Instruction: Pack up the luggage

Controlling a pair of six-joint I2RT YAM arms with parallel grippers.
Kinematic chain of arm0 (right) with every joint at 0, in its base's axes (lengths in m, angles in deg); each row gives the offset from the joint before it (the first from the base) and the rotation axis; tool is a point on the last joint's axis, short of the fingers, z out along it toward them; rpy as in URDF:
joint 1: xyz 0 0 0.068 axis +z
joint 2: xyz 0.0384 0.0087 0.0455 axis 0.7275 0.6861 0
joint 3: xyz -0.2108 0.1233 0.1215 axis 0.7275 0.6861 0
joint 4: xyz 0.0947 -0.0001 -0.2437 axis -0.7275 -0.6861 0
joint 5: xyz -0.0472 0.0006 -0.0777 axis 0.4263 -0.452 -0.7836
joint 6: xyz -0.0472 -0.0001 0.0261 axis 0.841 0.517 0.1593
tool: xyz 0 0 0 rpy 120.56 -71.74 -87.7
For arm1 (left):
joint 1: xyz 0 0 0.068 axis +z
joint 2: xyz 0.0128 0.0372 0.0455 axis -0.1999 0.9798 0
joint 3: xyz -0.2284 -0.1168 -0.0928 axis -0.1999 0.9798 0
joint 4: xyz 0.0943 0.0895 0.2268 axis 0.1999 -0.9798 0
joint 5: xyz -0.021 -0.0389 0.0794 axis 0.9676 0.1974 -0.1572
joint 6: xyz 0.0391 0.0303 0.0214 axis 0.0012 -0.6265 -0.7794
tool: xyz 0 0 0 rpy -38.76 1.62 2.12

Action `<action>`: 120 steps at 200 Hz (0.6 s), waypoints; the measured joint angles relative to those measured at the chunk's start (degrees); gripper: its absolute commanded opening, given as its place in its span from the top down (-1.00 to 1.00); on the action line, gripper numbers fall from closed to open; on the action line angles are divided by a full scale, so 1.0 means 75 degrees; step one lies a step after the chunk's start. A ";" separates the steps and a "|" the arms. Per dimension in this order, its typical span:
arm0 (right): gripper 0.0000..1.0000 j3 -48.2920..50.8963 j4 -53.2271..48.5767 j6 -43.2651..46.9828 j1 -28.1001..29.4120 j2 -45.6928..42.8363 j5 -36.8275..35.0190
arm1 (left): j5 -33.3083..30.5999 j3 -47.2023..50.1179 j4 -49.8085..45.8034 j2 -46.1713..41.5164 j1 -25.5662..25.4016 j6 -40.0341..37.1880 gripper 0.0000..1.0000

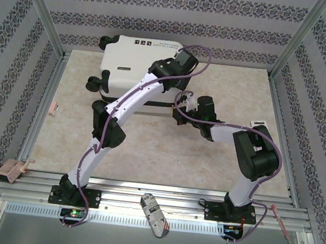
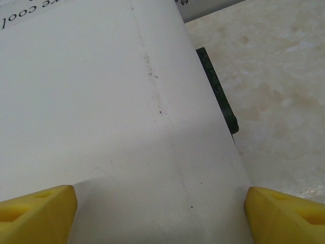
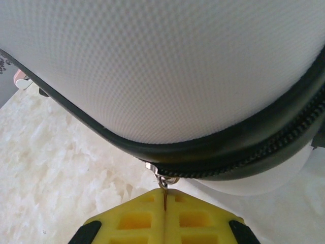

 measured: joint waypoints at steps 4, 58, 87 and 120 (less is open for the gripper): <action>1.00 0.0009 0.0000 -0.0003 0.0009 -0.0006 -0.0023 | 0.0000 0.0020 0.0006 0.0000 0.0000 0.0009 -0.60; 1.00 0.0542 0.0026 0.0000 0.0335 -0.0516 -0.0399 | 0.0347 0.3188 0.1743 -0.1667 -0.0050 0.0102 -0.50; 1.00 0.0915 0.0020 0.0003 0.0758 -0.0842 -0.0522 | 0.0734 0.5779 0.2958 -0.3299 -0.0082 0.0111 -0.50; 1.00 0.0944 -0.0160 0.0061 0.1160 -0.0909 -0.1023 | 0.0866 0.7070 0.3596 -0.4159 -0.0099 0.0195 -0.50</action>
